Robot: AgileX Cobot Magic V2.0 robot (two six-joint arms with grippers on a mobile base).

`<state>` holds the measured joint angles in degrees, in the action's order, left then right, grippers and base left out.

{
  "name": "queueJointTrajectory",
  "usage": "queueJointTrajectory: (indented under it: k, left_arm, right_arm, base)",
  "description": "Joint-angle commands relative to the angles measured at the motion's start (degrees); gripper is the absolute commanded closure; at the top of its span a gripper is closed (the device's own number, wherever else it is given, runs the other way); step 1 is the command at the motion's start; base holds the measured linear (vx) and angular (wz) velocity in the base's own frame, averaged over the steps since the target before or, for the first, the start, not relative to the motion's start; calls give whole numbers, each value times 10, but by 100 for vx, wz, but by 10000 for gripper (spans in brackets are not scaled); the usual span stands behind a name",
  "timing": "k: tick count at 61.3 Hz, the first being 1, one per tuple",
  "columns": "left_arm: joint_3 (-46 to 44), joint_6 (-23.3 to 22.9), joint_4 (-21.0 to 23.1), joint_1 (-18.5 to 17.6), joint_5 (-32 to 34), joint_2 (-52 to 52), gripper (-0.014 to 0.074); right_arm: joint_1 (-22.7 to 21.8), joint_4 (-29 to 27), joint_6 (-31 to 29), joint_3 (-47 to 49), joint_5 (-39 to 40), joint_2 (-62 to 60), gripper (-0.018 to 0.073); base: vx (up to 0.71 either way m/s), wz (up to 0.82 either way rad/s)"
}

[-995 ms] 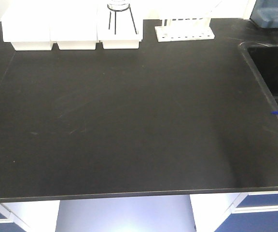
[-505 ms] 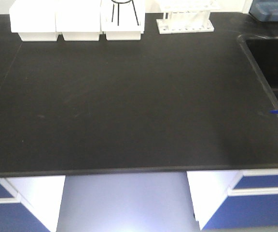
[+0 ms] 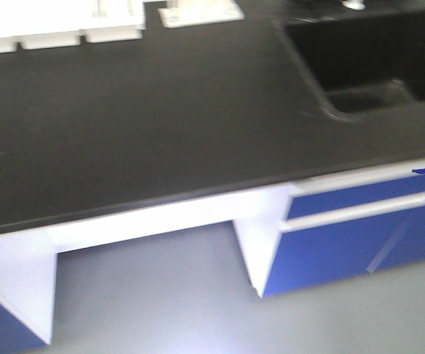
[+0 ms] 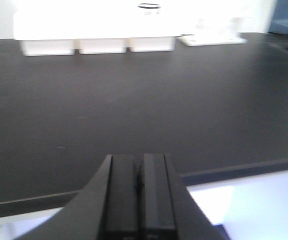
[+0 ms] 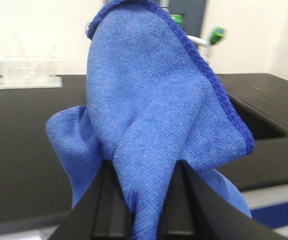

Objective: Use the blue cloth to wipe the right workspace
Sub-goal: 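Drive the base away from the bench, carrying the cloth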

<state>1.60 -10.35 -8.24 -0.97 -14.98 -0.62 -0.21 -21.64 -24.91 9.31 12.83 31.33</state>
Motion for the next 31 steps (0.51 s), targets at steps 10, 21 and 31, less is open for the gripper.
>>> queueJointTrajectory:
  k: [10, 21, 31]
  left_arm:
    - [17, -5, -1, -3, 45, -9, 602]
    - [17, -5, -1, -3, 45, -9, 602]
    - [17, -5, -1, -3, 45, -9, 602]
  right_arm:
    - [-2, 4, -3, 18, 47, 4, 561]
    - [-2, 4, -3, 18, 47, 4, 561]
    - [-2, 4, -3, 18, 47, 4, 561]
  base:
    - [-26, -60]
    - [-26, -63]
    - [-25, -59]
